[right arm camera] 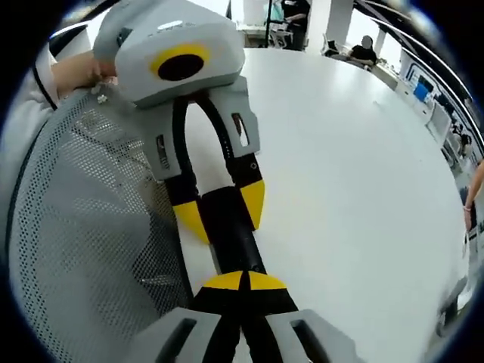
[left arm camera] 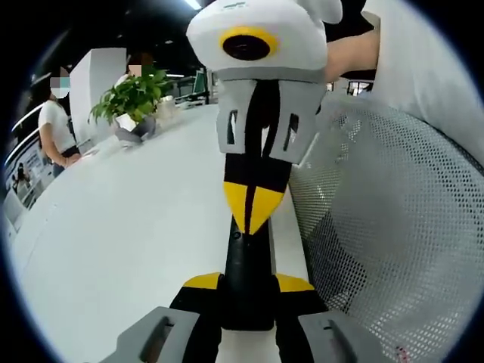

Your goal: Press the specified remote control buttons in sequence, fully releasing each button before pressing the next.

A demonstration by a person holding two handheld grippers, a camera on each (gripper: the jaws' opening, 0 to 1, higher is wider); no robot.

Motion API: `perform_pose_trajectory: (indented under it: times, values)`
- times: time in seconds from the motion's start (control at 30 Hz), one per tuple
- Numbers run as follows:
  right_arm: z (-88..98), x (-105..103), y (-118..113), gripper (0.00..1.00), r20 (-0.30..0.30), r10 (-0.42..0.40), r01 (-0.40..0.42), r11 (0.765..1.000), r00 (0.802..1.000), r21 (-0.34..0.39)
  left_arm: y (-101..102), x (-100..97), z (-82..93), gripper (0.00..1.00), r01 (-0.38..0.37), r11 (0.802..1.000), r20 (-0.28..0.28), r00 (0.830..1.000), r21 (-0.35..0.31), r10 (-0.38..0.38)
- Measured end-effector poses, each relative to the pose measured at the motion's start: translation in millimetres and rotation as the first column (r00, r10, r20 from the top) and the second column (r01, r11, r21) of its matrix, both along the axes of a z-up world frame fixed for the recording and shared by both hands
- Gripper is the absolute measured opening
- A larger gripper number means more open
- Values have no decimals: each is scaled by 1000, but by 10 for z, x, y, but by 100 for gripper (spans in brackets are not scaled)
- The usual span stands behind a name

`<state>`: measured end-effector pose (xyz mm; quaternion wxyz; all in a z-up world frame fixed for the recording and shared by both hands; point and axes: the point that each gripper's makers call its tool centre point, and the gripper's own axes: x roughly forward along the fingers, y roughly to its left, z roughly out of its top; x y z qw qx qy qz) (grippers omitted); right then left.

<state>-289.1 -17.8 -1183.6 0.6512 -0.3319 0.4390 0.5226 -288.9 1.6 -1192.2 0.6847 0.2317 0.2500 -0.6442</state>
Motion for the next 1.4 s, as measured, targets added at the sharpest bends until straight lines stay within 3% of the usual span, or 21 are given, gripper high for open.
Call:
perform_pose_trajectory:
  times: [0.1, 0.17, 0.23, 0.4, 0.57, 0.6, 0.87, 1.13, 1.4]
  values:
    - [3, -9, -23, 0, -1, 30, -30, 999, 1000, 12, -3, 4, -3, 24, -1, 1000, -2, 1000, 0, 1]
    - [25, -16, -18, 0, -64, -34, 38, 997, 997, 69, -2, 4, -2, 24, -4, 1000, -4, 1000, -1, 4]
    - [62, 43, -8, 0, -38, -24, 28, 994, 999, 103, -2, 2, -2, 24, -4, 1000, -4, 1000, -2, 4]
    - [71, 159, -25, 0, -35, -30, 33, 996, 999, 87, -1, -2, -3, 25, -1, 1000, -4, 1000, -4, 1]
    - [-25, 15, -11, 0, -118, 11, -5, 999, 993, 51, -2, 0, -2, 25, -5, 1000, -7, 1000, -9, 4]
    - [8, 50, 2, 0, -103, 4, 2, 998, 995, 63, -1, -1, -1, 25, -7, 1000, -8, 1000, -10, 6]
    - [6, 69, -8, 0, -161, -71, 81, 995, 984, 60, 0, -1, 4, 25, -34, 999, -12, 999, -20, 34]
    - [10, 63, 0, 0, -143, -89, 100, 992, 986, 75, 3, -3, 11, 25, -38, 999, -14, 999, -31, 38]
    - [-12, 80, 29, 0, -149, -138, 144, 989, 979, 28, 15, -5, 13, 24, -45, 998, -17, 999, -41, 45]
